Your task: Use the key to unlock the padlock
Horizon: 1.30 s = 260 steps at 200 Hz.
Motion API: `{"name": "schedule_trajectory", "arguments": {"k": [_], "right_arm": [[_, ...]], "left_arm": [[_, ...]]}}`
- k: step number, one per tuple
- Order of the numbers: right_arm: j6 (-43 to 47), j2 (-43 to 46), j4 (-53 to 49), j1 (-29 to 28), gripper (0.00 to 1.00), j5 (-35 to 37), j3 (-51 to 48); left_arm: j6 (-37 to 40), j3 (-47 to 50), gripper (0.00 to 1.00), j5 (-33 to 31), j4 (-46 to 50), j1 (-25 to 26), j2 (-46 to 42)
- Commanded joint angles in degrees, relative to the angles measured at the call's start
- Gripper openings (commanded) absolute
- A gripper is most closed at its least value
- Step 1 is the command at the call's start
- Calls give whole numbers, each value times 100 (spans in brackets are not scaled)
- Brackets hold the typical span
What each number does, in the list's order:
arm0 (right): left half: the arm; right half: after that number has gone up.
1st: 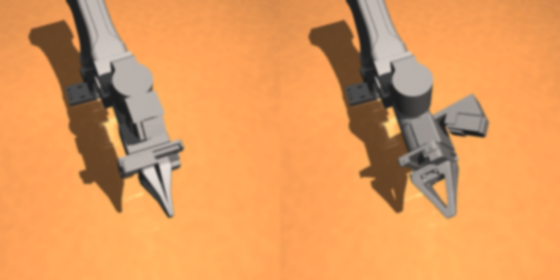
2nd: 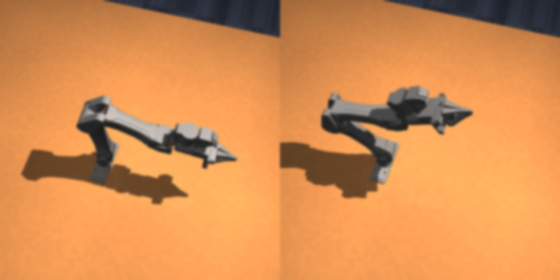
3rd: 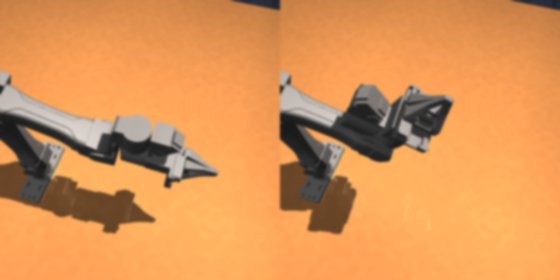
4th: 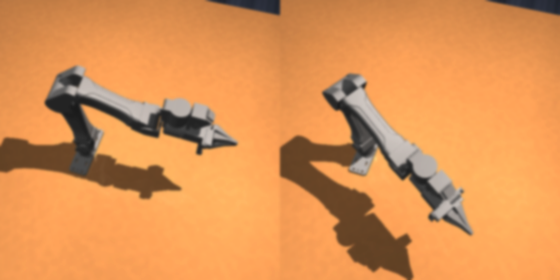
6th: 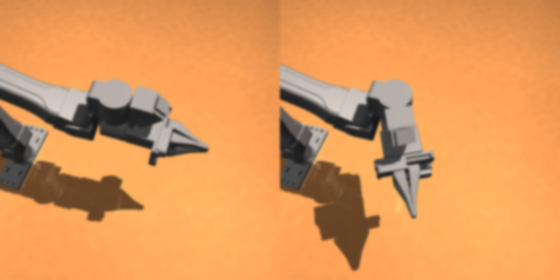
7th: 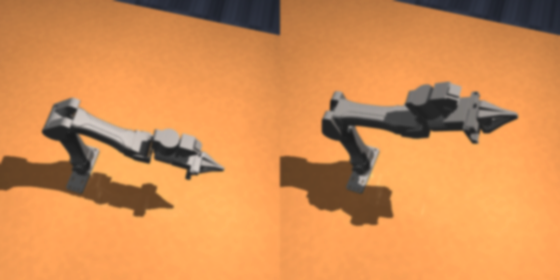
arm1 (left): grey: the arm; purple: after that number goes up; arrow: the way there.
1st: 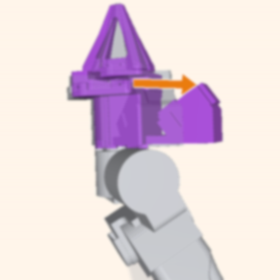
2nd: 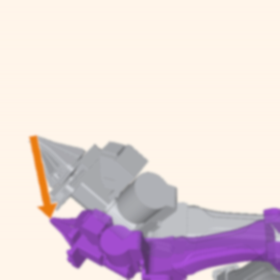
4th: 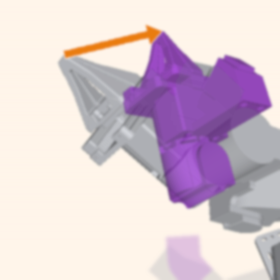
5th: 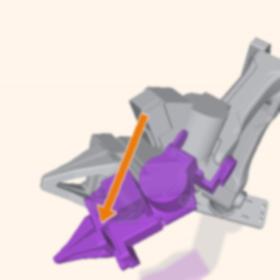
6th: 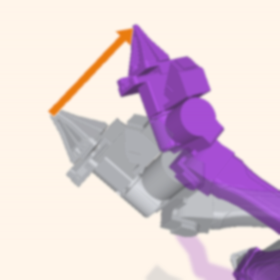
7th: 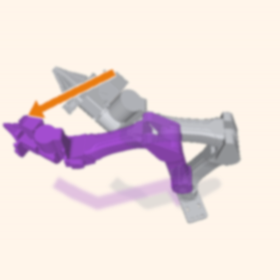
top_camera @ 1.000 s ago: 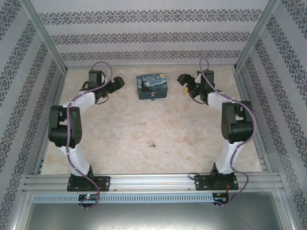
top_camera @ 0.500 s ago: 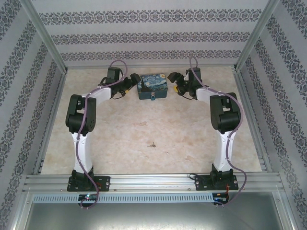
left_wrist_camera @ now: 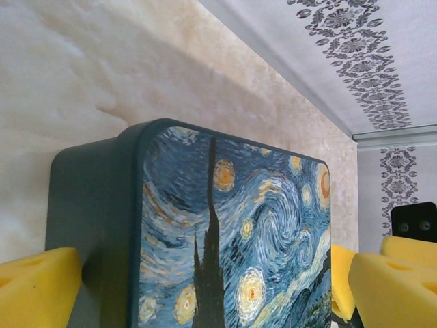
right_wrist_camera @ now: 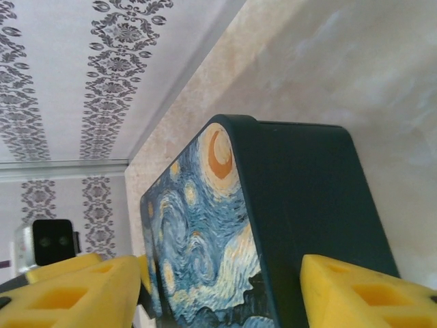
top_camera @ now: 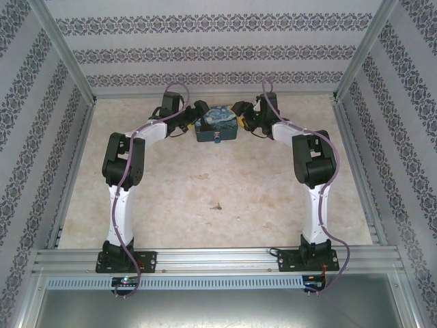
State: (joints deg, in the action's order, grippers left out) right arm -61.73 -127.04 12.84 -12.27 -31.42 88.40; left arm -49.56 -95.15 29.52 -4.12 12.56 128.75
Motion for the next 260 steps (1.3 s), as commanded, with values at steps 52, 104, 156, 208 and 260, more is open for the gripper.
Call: {"name": "schedule_trajectory", "arguments": {"k": [52,104,156,208,260], "right_arm": [[72,373,134,-199,53,-140,-541],[194,1058,177,-459,51,44,-1459],[225,1910,275,-836,51,301,-2648],[246,2750,324,-1319,52,713,-3656],[252,3249,305,-1565,56,1102,-4235]], "left_arm": [[34,408,100,154,-301,288,-349],[51,1478,100,36,-617,488,-1100],[-14,2911,100,-228,-959,804,-2108],[-131,4081,100,-501,-1109,1158,-2964],[-299,4702,100,-779,-1101,1447,-3441]]}}
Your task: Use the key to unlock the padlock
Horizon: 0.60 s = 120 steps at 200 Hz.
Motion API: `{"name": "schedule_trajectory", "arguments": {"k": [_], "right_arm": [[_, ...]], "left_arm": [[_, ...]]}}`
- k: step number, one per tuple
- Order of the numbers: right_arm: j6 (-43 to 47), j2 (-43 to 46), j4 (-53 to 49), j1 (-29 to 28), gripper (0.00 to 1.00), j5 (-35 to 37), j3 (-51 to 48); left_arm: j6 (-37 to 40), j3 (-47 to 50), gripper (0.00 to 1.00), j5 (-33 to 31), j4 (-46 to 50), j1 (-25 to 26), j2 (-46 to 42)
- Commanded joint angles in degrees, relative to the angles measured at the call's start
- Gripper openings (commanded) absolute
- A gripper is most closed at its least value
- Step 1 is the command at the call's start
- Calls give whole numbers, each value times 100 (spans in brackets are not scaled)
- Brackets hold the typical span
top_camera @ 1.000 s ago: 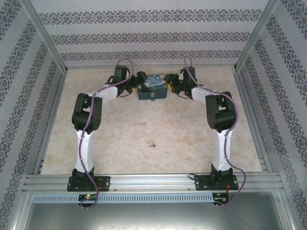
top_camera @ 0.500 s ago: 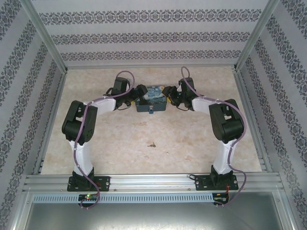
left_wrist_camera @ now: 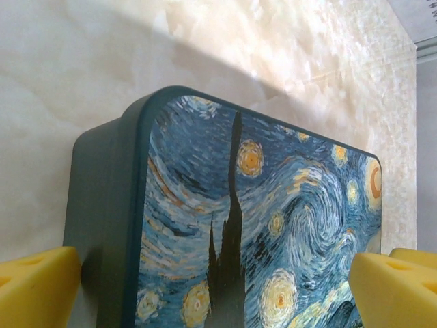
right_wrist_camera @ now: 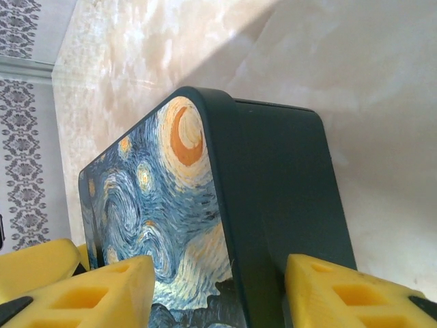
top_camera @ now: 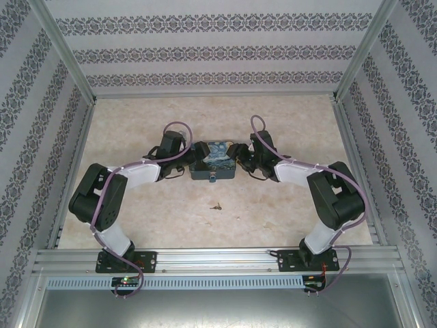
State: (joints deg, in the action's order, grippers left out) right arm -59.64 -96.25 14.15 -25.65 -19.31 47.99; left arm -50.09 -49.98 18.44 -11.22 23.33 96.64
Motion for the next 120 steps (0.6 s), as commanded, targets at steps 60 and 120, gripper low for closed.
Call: {"name": "schedule_trajectory", "arguments": {"k": [60,120], "right_arm": [[228,360,-27,-192,97,94,-325],[915,1528,-905,13,98,995,-579]], "left_arm": [[-6,187,100,59,-51,392,-325],[459,269,99,-510,558,159,-911]]}}
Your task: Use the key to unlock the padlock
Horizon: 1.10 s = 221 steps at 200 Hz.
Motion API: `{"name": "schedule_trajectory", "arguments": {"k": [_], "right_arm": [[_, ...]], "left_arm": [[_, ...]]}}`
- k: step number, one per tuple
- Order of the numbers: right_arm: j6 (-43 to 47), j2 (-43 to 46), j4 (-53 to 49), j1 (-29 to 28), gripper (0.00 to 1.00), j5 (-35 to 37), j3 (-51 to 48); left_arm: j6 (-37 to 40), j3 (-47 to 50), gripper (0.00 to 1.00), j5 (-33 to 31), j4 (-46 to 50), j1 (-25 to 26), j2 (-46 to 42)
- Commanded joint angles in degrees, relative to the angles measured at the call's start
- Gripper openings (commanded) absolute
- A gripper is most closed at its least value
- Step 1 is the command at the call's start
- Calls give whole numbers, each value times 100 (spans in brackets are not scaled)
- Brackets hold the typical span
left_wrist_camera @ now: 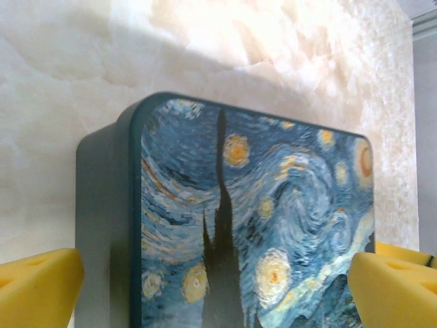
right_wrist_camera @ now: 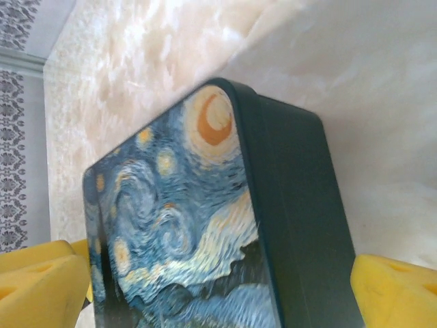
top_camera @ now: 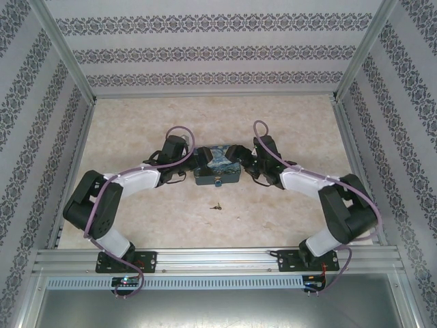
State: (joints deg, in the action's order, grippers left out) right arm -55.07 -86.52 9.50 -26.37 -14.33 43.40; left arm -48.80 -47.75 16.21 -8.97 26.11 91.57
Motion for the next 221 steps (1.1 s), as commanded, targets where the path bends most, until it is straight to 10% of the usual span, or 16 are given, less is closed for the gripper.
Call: {"name": "schedule_trajectory", "arguments": {"k": [1,70,221], "right_arm": [[464,583,-448,91,98,508,-129],[862,1473,-790,-12,91,167,-790],[825,-169,-523,-705,84,300,205]], "left_arm": [[337,50,99,-295,343,-121,-408],[630,405,99,-509,891,-383,-1492],[354,1136,99,-585,1150,-404,-2640]]}}
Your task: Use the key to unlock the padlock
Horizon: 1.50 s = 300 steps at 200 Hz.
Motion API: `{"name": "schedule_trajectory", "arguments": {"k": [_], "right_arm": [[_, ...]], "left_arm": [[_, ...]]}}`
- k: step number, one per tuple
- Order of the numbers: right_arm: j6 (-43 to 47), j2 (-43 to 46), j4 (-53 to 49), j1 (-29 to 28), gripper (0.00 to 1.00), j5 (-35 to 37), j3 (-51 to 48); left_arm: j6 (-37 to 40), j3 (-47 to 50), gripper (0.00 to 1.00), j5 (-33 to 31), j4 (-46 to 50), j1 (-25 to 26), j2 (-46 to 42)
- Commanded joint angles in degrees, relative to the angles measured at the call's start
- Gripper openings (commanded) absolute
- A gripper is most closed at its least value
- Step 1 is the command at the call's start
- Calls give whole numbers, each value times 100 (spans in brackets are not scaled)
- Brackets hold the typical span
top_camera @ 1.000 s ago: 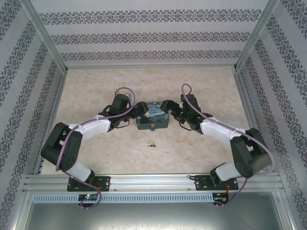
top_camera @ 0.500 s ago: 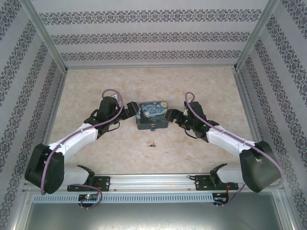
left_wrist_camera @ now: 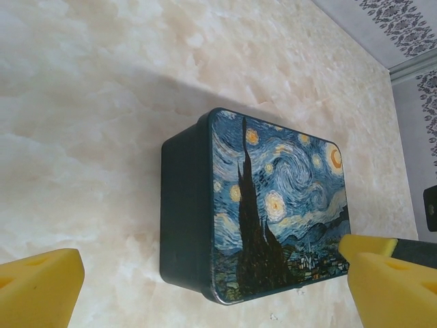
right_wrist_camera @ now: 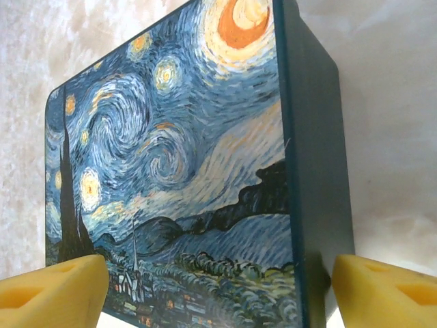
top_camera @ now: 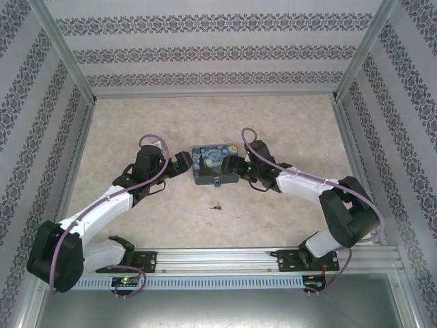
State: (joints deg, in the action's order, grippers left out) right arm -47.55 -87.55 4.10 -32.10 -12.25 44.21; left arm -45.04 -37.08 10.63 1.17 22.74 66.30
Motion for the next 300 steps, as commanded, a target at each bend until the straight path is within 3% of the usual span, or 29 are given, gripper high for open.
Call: {"name": "schedule_trajectory", "arguments": {"k": [1,65,110,177,218,265,300], "right_arm": [[72,-63,19,-136,84,92,124],[85,431,-356,-364,82,398,-142],[311,1041,-1692,-730,76,742,-195],[1381,431,-2727,-2000,69,1115,385],[1798,6,-2820,-2213,59,875,799],[1128,-485,-3140,-2226,45,1257,1141],[458,-670,-3000,-2446,44,1606,1225]], "left_arm": [[-22,69,99,-23,137,-64,-111],[-108,63,99,48,178,-67,-111],[-561,156,99,-333,399,-70,-218],[-350,-166,99,-35,800,-76,-50],[-251,-273,99,44,936,-80,47],[-282,-286,99,65,960,-84,52],[-302,-278,99,82,923,-87,83]]}}
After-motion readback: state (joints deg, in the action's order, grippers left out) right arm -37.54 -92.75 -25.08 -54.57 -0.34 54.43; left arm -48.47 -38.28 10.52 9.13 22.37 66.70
